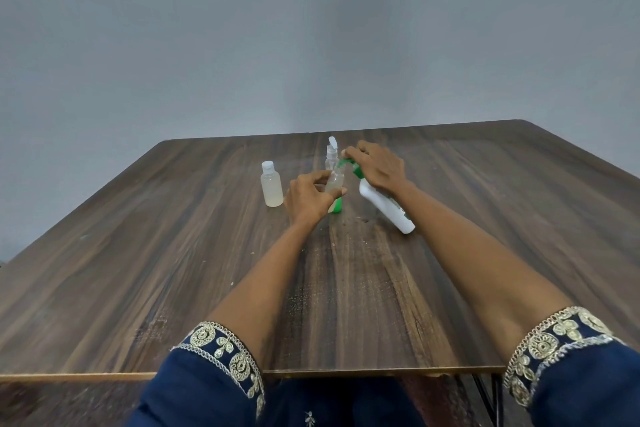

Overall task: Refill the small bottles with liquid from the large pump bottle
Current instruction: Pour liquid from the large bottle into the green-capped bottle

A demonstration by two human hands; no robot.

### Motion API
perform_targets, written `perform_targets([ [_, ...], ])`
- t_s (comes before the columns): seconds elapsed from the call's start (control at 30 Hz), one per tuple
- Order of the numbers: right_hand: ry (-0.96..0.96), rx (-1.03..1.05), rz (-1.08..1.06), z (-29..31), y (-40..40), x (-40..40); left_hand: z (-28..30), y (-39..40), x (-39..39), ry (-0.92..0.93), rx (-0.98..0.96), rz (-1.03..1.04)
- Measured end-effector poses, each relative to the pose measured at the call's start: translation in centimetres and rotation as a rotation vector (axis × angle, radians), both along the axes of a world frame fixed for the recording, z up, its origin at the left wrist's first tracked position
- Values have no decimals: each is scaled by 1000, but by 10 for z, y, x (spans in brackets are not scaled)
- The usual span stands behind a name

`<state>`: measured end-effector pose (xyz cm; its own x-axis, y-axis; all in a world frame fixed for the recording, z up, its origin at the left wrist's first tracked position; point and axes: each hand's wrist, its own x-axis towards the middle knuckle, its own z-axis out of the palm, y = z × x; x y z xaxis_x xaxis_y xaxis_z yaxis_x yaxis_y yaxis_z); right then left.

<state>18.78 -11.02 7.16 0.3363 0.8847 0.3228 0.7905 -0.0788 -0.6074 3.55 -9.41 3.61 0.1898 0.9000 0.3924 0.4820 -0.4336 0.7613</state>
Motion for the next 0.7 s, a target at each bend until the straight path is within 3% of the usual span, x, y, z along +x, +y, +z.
perform_targets([
  [0.7, 38, 22, -27, 1, 0, 0, 0, 2, 3, -10, 9, -6],
])
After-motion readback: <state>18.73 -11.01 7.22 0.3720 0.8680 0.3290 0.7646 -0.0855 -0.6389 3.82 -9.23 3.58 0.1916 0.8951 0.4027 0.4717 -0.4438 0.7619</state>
